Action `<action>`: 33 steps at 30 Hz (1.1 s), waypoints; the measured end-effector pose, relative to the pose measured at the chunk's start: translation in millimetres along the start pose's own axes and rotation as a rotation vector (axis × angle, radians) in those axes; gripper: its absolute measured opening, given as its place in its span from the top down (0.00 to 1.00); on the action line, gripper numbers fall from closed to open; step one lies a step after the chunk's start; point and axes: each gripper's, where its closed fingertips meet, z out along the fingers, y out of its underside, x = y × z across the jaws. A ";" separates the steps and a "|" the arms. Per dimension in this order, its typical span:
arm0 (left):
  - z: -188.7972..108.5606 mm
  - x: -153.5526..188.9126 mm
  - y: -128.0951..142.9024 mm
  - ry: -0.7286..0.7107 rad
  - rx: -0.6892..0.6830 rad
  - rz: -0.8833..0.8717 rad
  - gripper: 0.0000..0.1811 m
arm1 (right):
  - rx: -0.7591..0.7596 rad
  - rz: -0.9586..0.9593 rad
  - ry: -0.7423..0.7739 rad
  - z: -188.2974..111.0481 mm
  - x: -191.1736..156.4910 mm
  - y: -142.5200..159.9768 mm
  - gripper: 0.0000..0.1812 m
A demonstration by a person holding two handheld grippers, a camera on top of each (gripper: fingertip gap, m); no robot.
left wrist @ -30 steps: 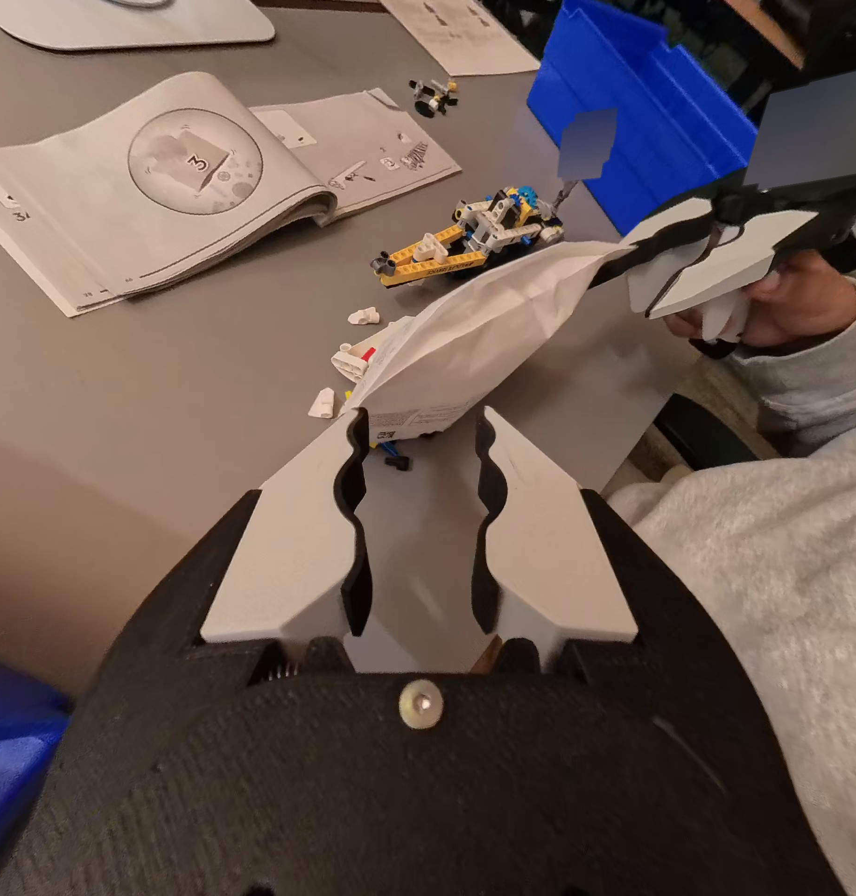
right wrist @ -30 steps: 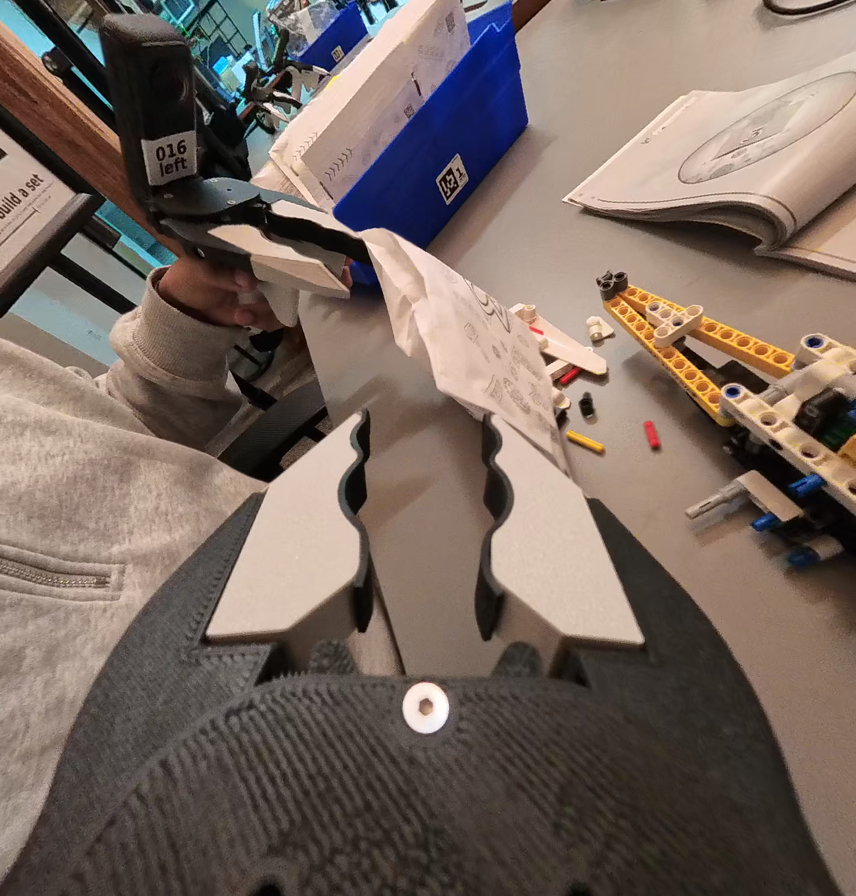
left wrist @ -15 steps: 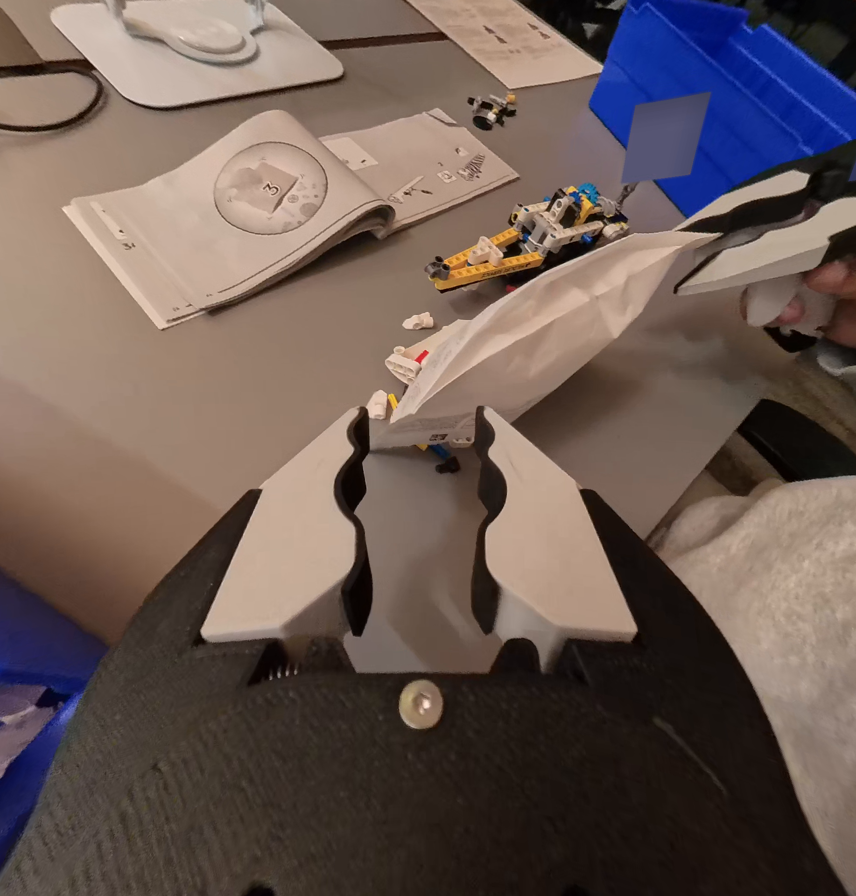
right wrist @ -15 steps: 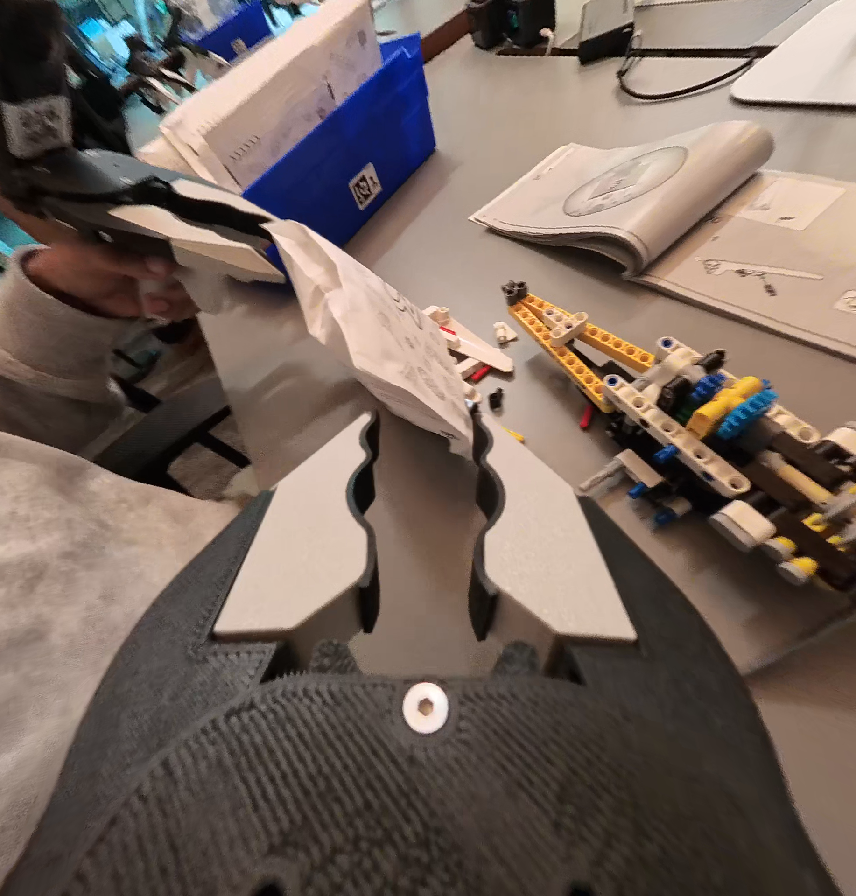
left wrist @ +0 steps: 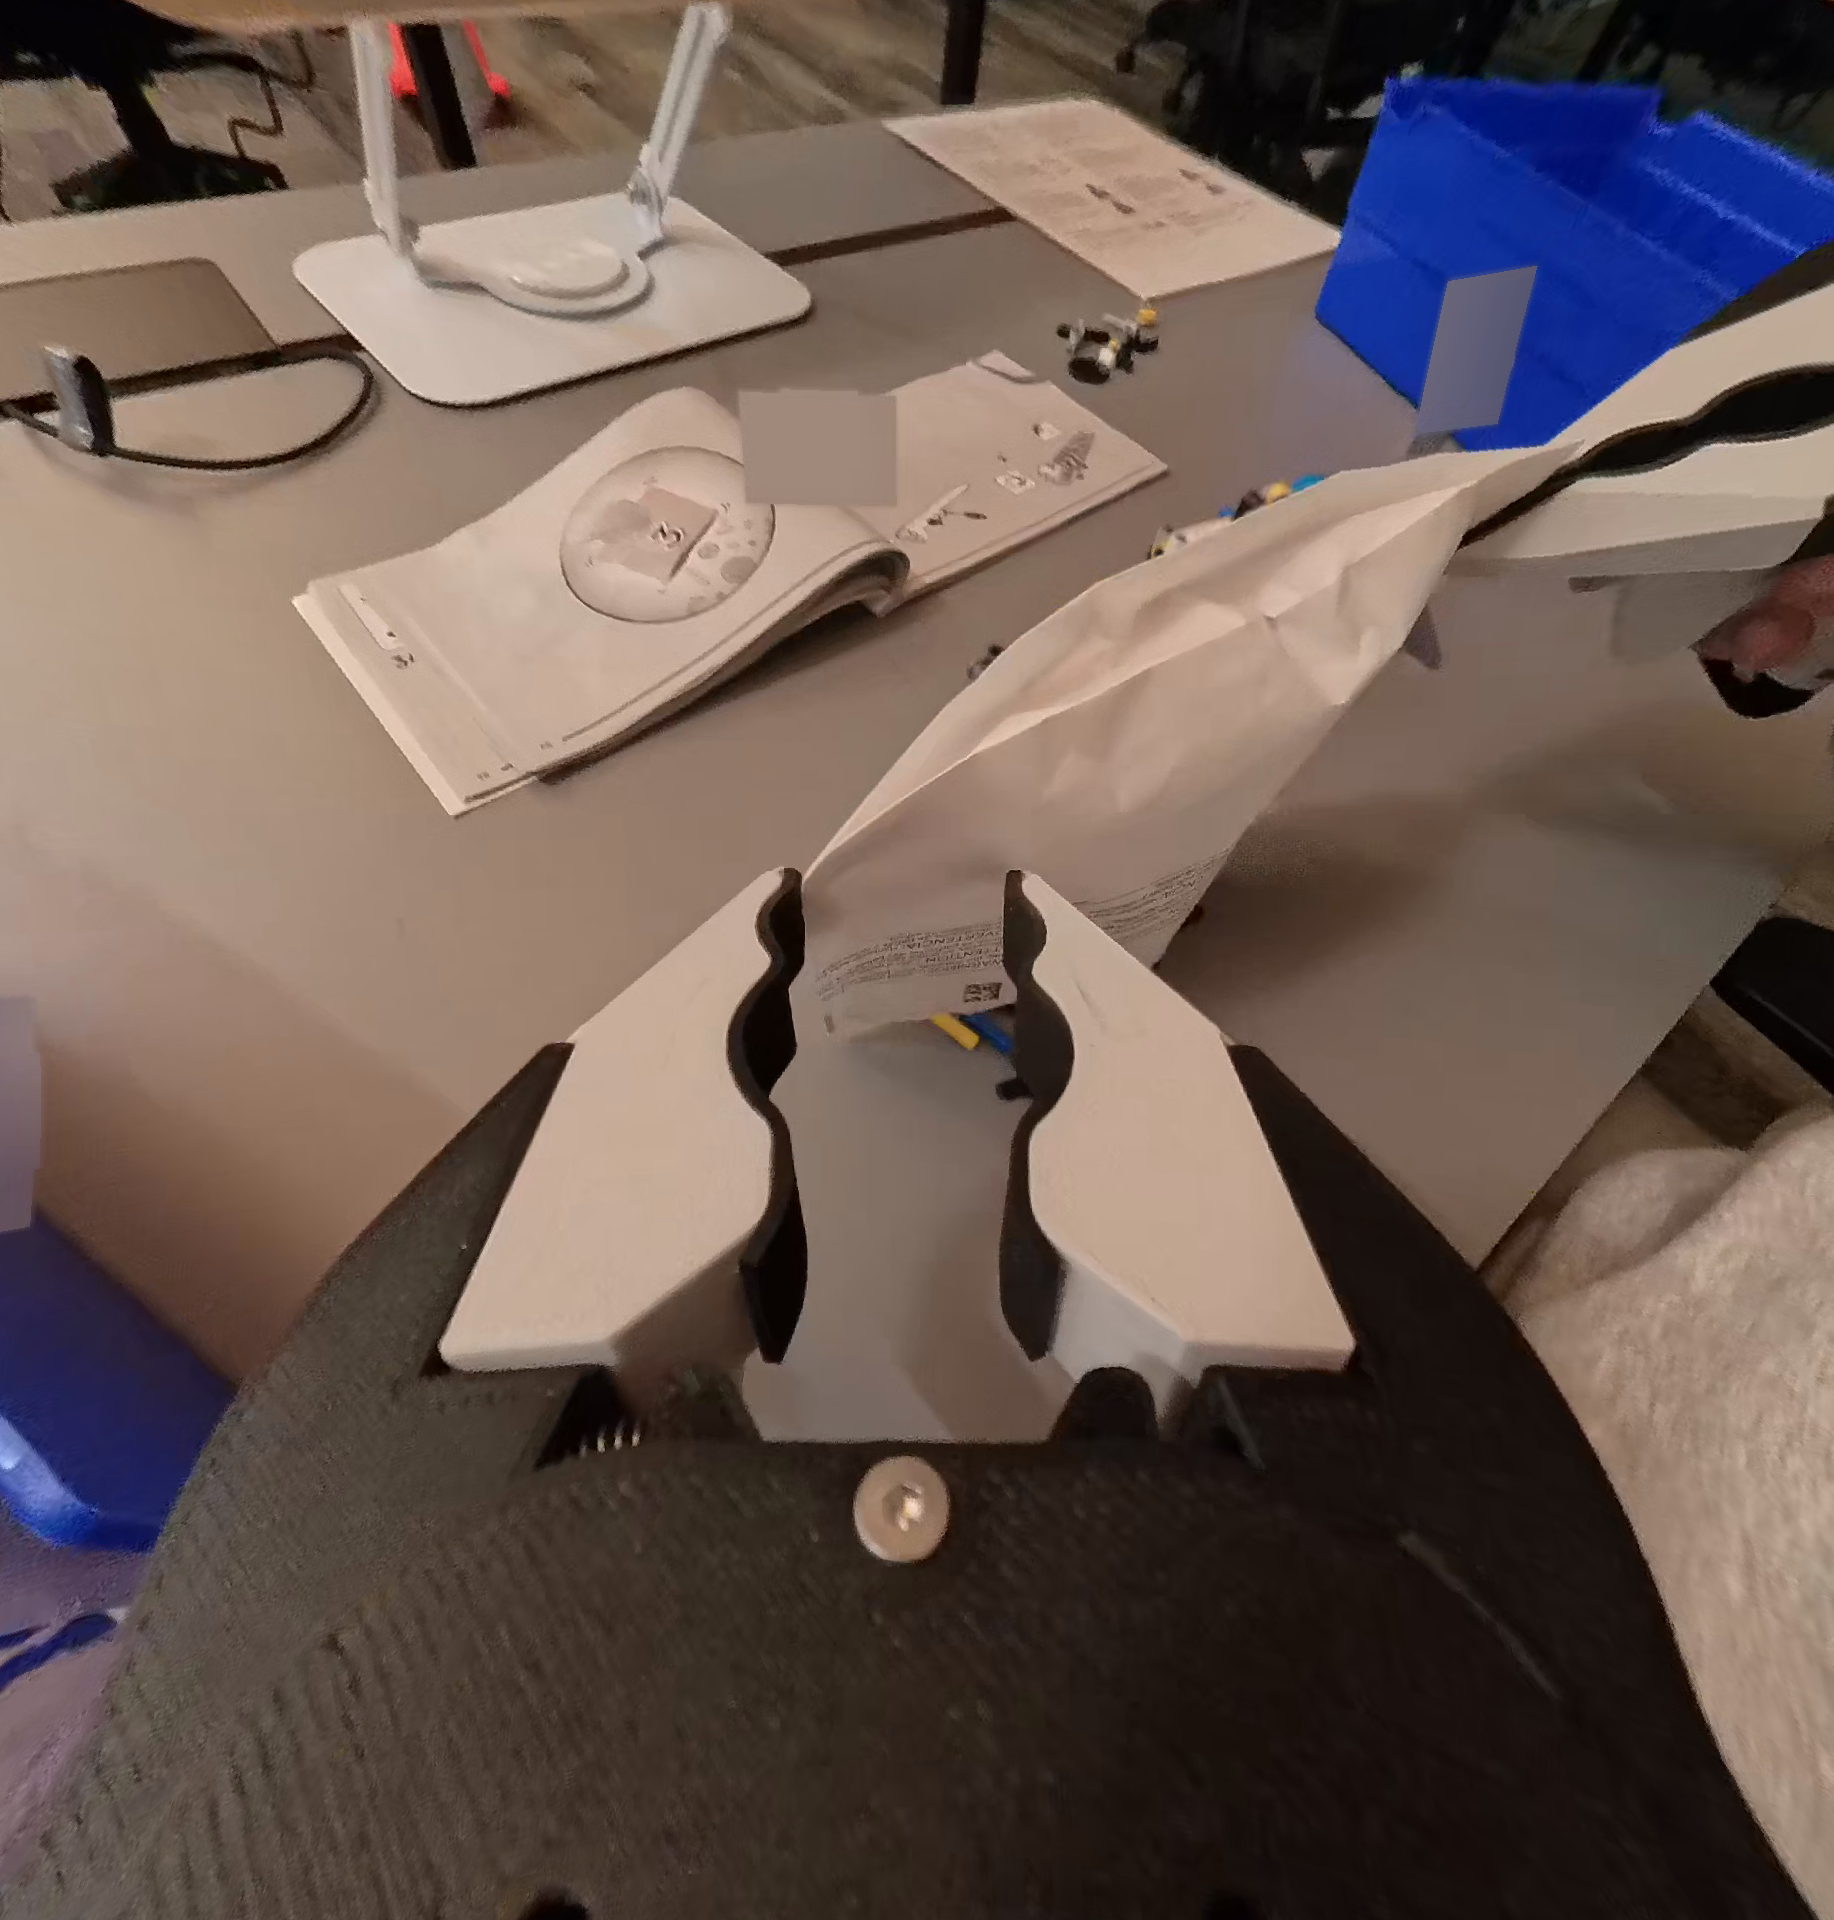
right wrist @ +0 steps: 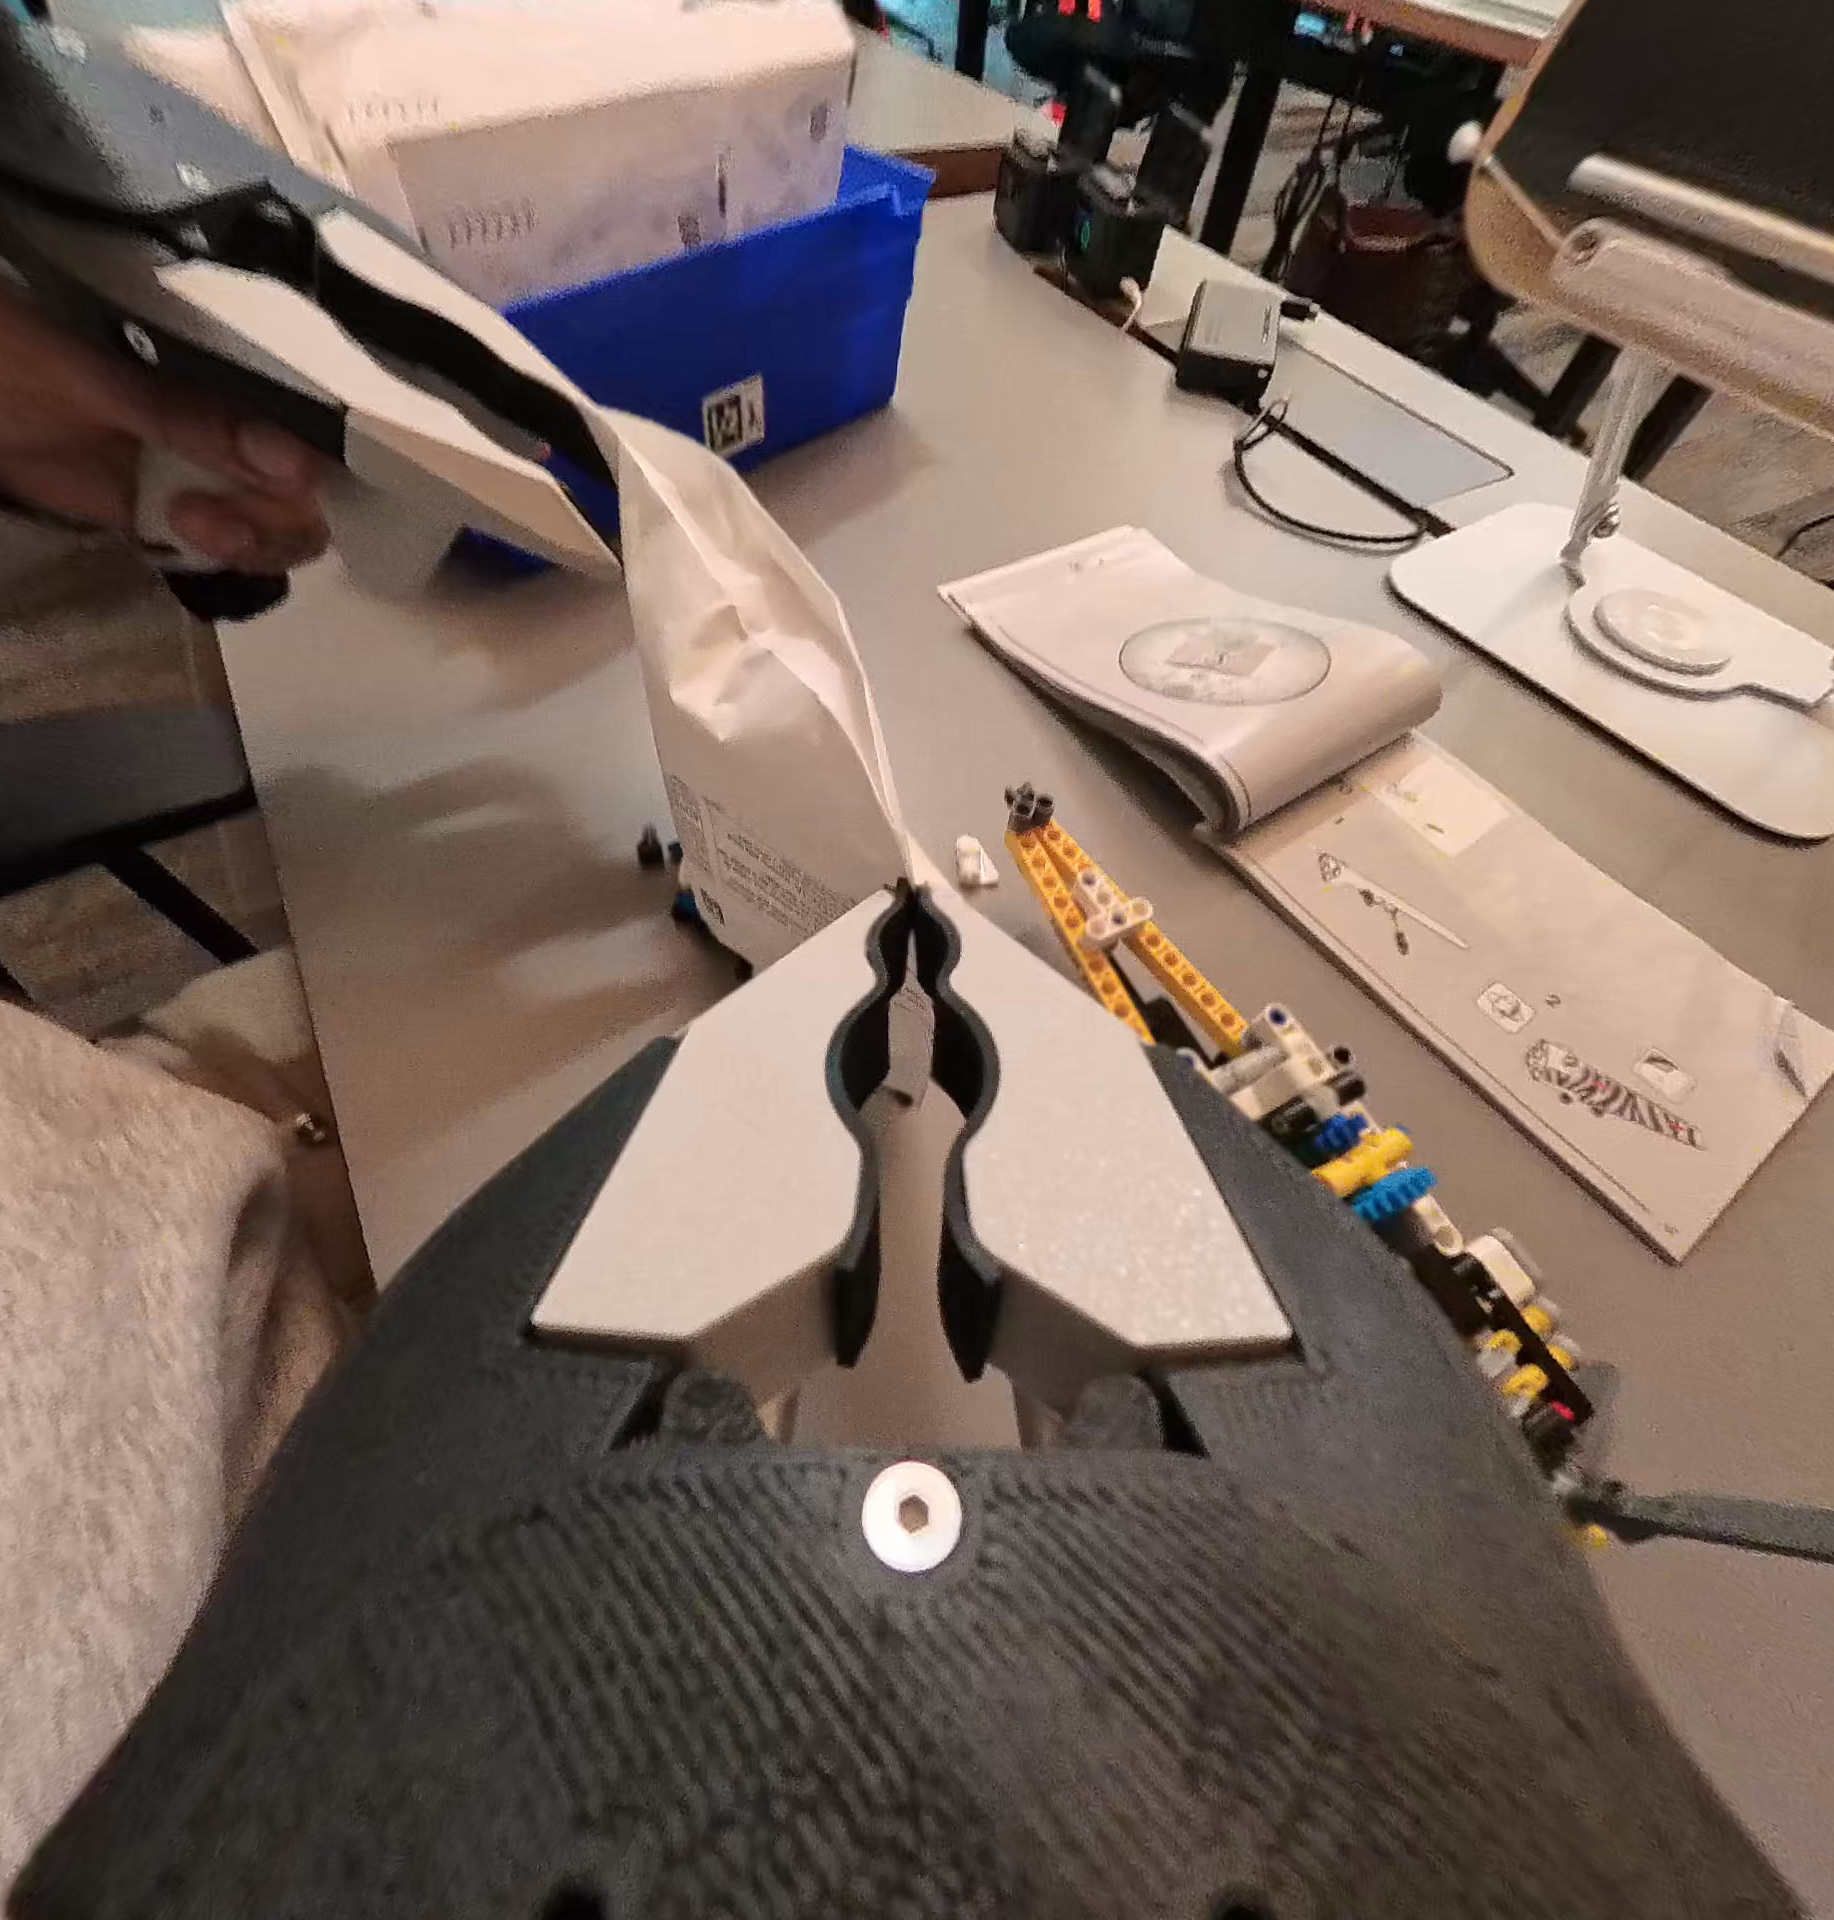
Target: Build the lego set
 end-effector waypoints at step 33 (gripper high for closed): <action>-18.4 5.3 -47.1 -0.035 0.246 0.107 0.78 | 0.109 0.051 0.021 -3.6 14.8 -26.1 1.00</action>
